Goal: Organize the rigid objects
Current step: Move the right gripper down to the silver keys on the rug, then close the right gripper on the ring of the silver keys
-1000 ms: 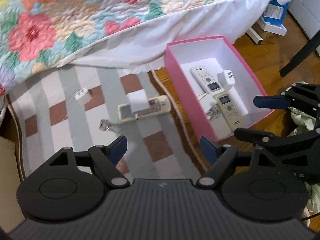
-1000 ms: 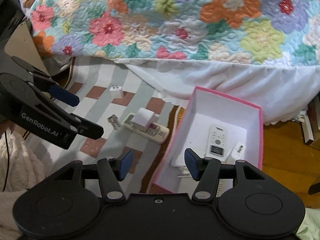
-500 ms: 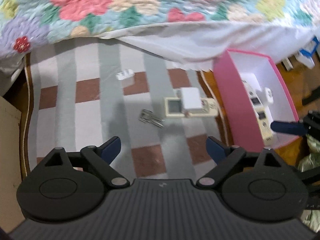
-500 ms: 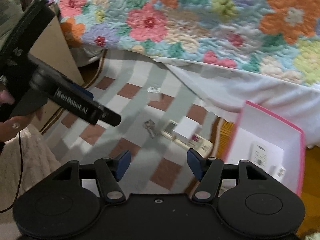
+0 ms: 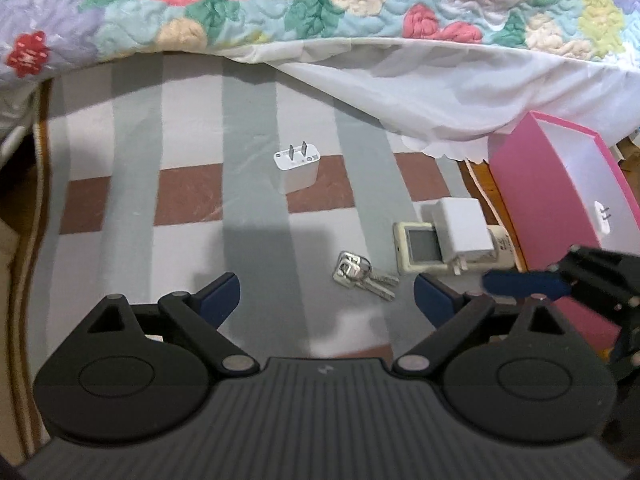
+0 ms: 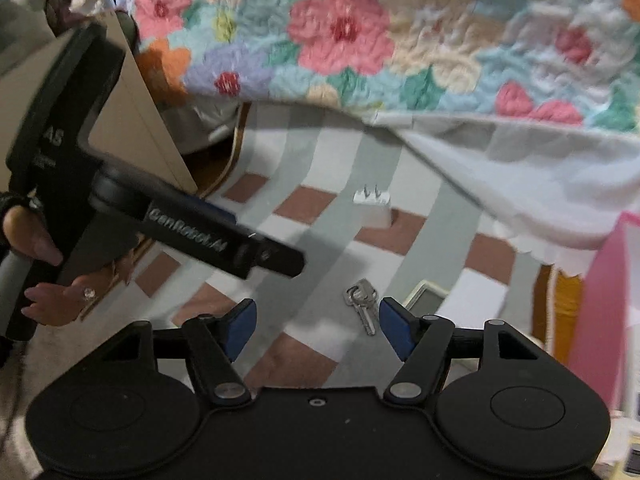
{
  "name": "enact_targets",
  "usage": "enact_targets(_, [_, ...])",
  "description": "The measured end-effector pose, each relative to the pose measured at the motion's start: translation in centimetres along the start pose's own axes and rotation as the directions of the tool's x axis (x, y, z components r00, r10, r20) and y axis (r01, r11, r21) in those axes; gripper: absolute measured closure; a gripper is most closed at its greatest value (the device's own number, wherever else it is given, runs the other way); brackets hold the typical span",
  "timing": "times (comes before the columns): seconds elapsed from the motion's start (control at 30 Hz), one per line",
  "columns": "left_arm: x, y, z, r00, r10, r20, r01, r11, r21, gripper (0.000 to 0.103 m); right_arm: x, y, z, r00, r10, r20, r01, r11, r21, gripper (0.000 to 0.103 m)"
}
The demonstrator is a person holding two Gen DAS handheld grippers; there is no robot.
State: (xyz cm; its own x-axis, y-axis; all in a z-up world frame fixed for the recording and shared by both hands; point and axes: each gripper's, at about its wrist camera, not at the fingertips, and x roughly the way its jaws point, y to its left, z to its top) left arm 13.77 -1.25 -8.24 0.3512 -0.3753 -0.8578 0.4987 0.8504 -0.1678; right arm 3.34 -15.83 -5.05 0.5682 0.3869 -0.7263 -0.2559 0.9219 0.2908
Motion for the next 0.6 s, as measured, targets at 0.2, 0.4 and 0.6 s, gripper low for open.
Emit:
enact_targets(0.2, [3.9, 1.9, 0.2, 0.998, -0.054, -0.011, 0.053, 0.996, -0.073, 0.009, 6.1, 0.4, -0.9, 0.991, -0.131, -0.001, 0.13, 0.988, -0.088, 0.031])
enact_targets(0.4, [6.0, 3.6, -0.7, 0.995, -0.096, -0.019, 0.092, 0.982, -0.164, 0.013, 11.0, 0.6, -1.9, 0.976, -0.216, -0.006, 0.212, 0.963, -0.167, 0.034])
enact_targets(0.6, [7.3, 5.1, -1.4, 0.985, -0.173, -0.016, 0.161, 0.946, -0.28, 0.038, 11.6, 0.3, -2.3, 0.977, -0.21, 0.021, 0.211, 0.973, -0.092, 0.056])
